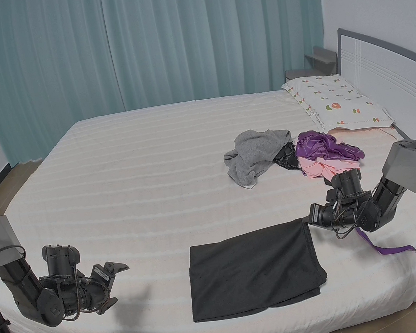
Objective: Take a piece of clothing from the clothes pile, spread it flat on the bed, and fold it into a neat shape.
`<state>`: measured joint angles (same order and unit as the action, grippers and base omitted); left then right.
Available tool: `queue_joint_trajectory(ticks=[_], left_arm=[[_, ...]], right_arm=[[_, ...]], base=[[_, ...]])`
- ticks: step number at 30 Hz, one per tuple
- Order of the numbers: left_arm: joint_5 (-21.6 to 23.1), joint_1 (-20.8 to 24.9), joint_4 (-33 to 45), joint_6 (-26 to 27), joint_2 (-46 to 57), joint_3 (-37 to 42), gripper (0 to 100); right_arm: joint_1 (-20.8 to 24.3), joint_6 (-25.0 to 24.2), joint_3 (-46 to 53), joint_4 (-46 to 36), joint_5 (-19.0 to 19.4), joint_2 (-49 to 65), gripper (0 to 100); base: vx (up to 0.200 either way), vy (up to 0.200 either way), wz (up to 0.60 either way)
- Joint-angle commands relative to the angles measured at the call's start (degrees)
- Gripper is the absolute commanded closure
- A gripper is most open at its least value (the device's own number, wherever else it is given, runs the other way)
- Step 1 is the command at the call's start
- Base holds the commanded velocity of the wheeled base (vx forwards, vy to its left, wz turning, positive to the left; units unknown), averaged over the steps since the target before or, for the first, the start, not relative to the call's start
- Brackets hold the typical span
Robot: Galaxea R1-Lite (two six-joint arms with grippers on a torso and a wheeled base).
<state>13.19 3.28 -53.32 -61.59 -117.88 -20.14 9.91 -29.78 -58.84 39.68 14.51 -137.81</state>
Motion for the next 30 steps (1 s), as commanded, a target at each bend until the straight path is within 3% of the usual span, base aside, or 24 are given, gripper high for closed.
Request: queue_joint_trajectory(ticks=[1,5,6,9,14,22,30], left_arm=[[-0.01,0.06,-0.03,-0.02,0.02,0.01,0],[-0.01,0.06,-0.03,-0.02,0.02,0.01,0],[-0.01,0.06,-0.03,-0.02,0.02,0.01,0],[-0.01,0.06,-0.03,-0.02,0.02,0.01,0],[-0.01,0.06,-0.03,-0.02,0.02,0.01,0],[-0.01,0.15,-0.03,0.06,-0.07,0.10,0],[-0.01,0.15,-0.12,0.06,-0.15,0.01,0]], right_arm=[[-0.07,-0.01,0.13,0.05,0.08,-0.26,100],[0.28,-0.01,0.22,0.05,0.17,-0.53,100],[0.28,-0.28,0.40,0.13,0.17,-0.44,0],[0.28,-0.36,2.24,0.31,0.96,1.32,0],[1.95,0.25,15.34,1.72,7.91,10.46,0],[5.82,0.34,33.53,7.60,7.47,15.65,0],[6.70,-0.19,36.52,11.82,5.18,13.27,0]], base=[[0.000,0.000,0.00],[0.000,0.000,0.00],[0.000,0.000,0.00],[0.000,0.000,0.00],[0.000,0.000,0.00],[0.000,0.000,0.00],[0.000,0.000,0.00]])
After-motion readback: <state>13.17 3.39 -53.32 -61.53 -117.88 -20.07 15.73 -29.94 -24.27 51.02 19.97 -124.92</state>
